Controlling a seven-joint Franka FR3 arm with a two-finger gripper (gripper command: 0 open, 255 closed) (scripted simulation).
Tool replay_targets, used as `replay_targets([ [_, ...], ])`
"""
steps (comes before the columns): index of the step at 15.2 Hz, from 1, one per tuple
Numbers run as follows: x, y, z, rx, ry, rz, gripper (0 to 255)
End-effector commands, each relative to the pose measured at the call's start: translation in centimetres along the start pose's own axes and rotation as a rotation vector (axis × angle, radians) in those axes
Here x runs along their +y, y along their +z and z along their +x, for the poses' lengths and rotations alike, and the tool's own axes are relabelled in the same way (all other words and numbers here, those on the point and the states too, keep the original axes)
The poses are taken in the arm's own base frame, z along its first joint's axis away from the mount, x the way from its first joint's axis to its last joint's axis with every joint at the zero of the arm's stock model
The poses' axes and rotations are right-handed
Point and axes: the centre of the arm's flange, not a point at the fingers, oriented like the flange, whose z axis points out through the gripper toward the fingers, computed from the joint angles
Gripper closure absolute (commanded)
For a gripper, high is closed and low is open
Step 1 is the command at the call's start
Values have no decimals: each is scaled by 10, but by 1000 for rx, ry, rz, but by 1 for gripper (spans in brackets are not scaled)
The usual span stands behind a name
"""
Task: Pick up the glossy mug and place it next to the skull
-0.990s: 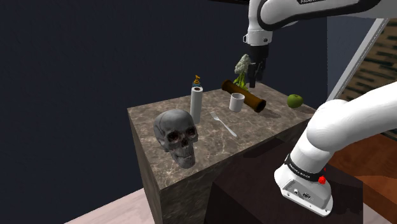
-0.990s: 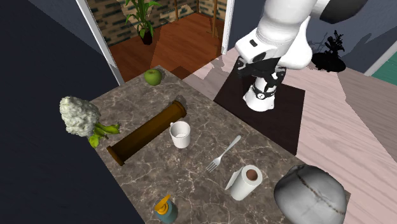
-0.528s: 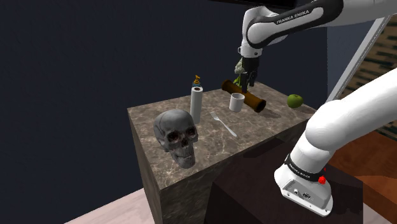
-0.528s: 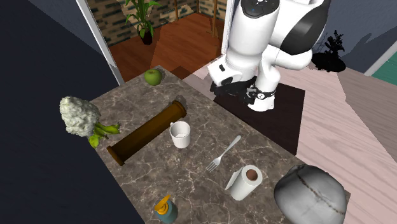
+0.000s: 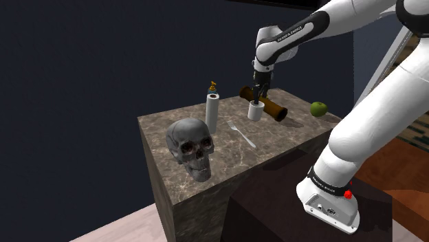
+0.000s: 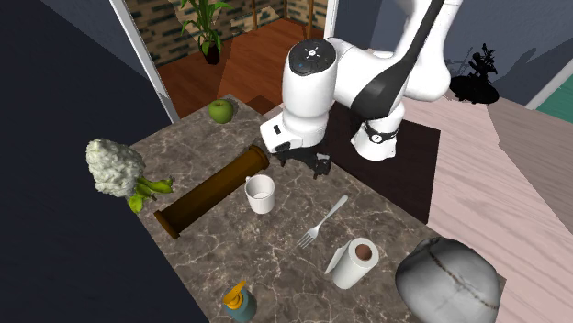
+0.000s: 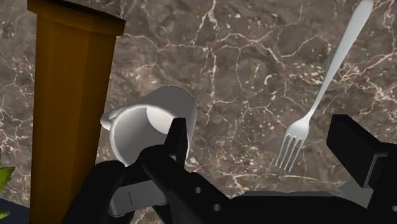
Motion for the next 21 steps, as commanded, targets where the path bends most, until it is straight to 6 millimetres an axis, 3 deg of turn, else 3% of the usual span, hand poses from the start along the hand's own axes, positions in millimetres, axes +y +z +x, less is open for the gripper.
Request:
replay_targets([
  [1,15,18,11,11,6,-1,0],
  [7,58,62,49,40,23,0,0],
  [15,58,102,51,40,23,0,0],
  [21,58,102,51,40,23,0,0],
])
